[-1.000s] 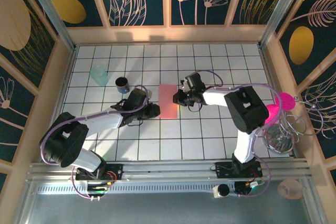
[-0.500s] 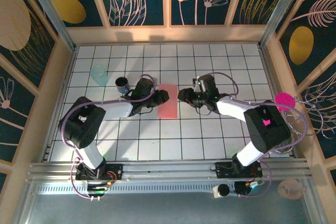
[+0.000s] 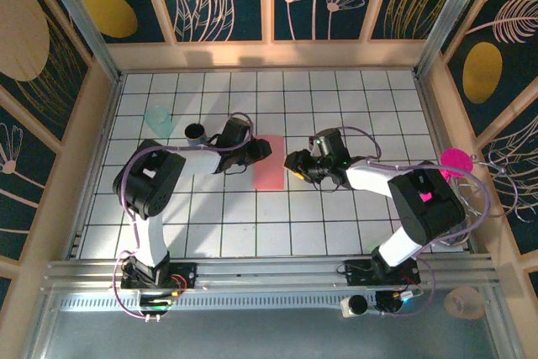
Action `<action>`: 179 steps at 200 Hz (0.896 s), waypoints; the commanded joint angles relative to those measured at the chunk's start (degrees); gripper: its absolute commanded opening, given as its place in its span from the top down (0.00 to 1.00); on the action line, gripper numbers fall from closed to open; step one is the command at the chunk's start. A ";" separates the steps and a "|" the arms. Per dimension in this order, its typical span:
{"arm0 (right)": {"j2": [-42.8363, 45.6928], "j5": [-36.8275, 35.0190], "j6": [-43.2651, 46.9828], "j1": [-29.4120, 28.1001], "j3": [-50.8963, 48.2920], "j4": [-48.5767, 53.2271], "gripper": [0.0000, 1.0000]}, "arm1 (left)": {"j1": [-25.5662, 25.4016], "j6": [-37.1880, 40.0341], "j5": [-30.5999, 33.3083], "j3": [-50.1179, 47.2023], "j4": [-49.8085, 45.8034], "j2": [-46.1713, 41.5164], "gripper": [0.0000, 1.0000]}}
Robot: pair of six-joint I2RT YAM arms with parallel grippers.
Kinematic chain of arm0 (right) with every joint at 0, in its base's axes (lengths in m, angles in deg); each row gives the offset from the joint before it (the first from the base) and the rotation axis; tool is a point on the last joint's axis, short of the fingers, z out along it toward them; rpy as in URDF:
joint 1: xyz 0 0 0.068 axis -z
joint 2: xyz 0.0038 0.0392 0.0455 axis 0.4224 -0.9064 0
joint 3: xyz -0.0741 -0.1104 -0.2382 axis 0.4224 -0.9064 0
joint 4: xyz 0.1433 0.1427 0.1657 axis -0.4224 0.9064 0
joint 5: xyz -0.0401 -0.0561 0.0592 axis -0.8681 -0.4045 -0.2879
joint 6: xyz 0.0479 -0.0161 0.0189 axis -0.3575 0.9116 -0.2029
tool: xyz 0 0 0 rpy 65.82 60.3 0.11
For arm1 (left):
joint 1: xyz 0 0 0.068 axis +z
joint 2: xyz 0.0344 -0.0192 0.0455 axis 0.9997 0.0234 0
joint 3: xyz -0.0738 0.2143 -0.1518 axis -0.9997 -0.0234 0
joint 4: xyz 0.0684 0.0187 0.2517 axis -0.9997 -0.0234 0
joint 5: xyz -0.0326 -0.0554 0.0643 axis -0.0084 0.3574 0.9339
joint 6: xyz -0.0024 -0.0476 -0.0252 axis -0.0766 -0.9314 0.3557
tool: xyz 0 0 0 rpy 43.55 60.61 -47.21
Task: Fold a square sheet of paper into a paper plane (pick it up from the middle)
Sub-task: Fold the triangle a second time at the center of the table.
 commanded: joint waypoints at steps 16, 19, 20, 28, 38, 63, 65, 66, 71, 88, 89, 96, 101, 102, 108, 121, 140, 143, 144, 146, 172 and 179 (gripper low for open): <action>-1.67 2.02 -1.23 -1.26 -0.29 0.26 0.55 | 0.35 -1.25 1.07 -0.61 -1.80 1.55 0.63; -1.73 2.02 -1.24 -1.35 -0.41 0.20 0.55 | 0.40 -1.35 1.19 -0.58 -1.78 1.72 0.63; -1.71 2.02 -1.26 -1.37 -0.42 0.23 0.55 | 0.36 -1.36 1.20 -0.57 -1.76 1.76 0.63; -1.79 2.09 -1.41 -1.40 -0.74 0.26 0.55 | 0.43 -1.59 1.31 -0.48 -1.72 1.96 0.64; -1.94 2.54 -1.83 -1.40 -1.03 0.08 0.55 | 0.37 -2.02 1.13 -0.46 -1.77 2.00 0.64; -2.31 3.34 -1.13 -1.40 -0.71 0.78 0.55 | 0.35 -2.97 1.63 -0.92 -0.42 1.85 0.65; -2.39 3.34 -1.09 -1.40 -0.66 0.90 0.55 | 0.35 -2.96 1.70 -0.92 -0.60 1.84 0.65; -2.38 3.39 -1.01 -1.40 -0.64 0.93 0.55 | 0.34 -2.96 1.72 -0.92 -0.69 1.91 0.65; -2.67 3.51 -1.02 -1.40 -0.57 1.11 0.56 | 0.35 -3.04 1.70 -0.92 -0.79 2.04 0.65; -3.33 4.19 -1.47 -2.19 -0.52 1.09 0.57 | 0.35 -3.25 1.40 -1.62 -0.81 2.16 0.66; -3.39 4.21 -1.46 -2.37 -0.52 1.12 0.57 | 0.43 -3.23 1.40 -1.97 -0.79 2.16 0.66; -3.46 4.16 -1.82 -2.64 -0.61 1.18 0.57 | 0.39 -3.26 1.35 -2.60 -0.48 2.15 0.66; -3.61 4.13 -2.10 -2.88 -0.69 1.23 0.57 | 0.33 -3.25 1.44 -2.59 -0.46 2.11 0.66; -3.65 4.18 -2.17 -2.93 -0.70 1.18 0.57 | 0.37 -3.23 1.46 -2.59 -0.44 2.13 0.66; -3.73 4.26 -2.44 -3.13 -0.85 0.89 0.57 | 0.39 -3.14 1.48 -2.59 -0.51 2.12 0.66; -3.87 4.63 -3.16 -3.32 -1.23 0.19 0.57 | 0.40 -3.21 1.48 -2.59 -0.43 1.96 0.66; -3.92 5.45 -3.68 -3.75 -1.49 -0.55 0.57 | 0.36 -2.99 1.33 -2.85 -0.20 1.81 0.66; -3.88 5.39 -3.70 -3.79 -1.43 -0.43 0.57 | 0.35 -3.02 1.31 -2.90 -0.16 1.76 0.66; -3.88 5.33 -3.68 -3.82 -1.41 -0.39 0.57 | 0.34 -3.03 1.31 -2.92 -0.16 1.83 0.66; -3.88 5.25 -3.64 -3.89 -1.36 -0.23 0.57 | 0.37 -2.93 1.33 -2.89 -0.20 1.83 0.66; -4.48 3.70 -3.10 -4.33 -0.73 2.64 0.57 | 0.33 -2.80 1.05 -3.16 0.01 1.62 0.66; -4.43 3.12 -2.93 -4.53 -0.66 3.03 0.58 | 0.33 -2.83 0.96 -3.22 0.15 1.55 0.66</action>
